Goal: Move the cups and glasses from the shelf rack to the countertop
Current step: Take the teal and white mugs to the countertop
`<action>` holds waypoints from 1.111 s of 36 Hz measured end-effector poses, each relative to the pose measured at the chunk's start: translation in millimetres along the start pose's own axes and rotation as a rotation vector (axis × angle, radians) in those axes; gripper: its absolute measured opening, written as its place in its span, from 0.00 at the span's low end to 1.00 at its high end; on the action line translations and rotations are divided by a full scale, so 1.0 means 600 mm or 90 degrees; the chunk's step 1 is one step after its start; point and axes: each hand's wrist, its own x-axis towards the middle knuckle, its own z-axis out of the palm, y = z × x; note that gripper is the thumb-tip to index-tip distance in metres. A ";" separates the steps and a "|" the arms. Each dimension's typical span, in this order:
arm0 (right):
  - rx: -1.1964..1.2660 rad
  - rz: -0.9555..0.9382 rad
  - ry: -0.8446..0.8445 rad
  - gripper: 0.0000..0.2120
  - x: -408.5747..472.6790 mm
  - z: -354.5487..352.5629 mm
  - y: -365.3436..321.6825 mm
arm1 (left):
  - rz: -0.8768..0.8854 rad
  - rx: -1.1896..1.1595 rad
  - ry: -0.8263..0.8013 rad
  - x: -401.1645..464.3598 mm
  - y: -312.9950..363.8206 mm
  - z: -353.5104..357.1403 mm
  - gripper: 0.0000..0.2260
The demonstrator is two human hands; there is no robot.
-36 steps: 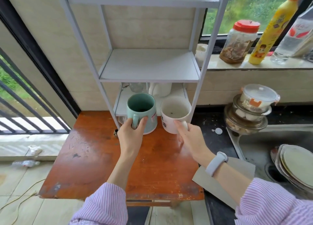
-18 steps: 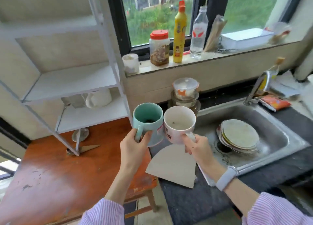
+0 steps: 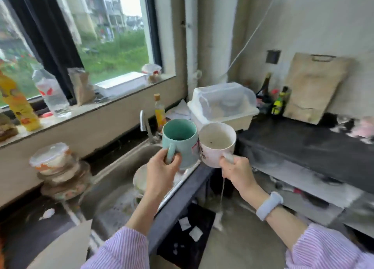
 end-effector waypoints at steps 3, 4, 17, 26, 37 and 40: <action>-0.026 0.010 0.079 0.20 0.022 -0.101 0.010 | 0.020 -0.033 -0.062 0.020 0.035 0.110 0.15; -0.033 0.016 0.106 0.19 0.029 -0.134 0.015 | 0.033 -0.040 -0.083 0.027 0.045 0.147 0.16; -0.072 0.098 0.409 0.20 0.134 -0.501 0.101 | 0.106 -0.154 -0.404 0.096 0.163 0.612 0.08; -0.065 0.183 0.531 0.16 0.261 -0.693 0.180 | 0.093 -0.196 -0.553 0.158 0.202 0.919 0.07; -0.041 0.303 0.645 0.15 0.338 -0.904 0.295 | 0.069 -0.175 -0.705 0.138 0.241 1.226 0.09; -0.036 0.347 0.675 0.15 0.347 -0.966 0.335 | 0.046 -0.170 -0.732 0.110 0.247 1.308 0.09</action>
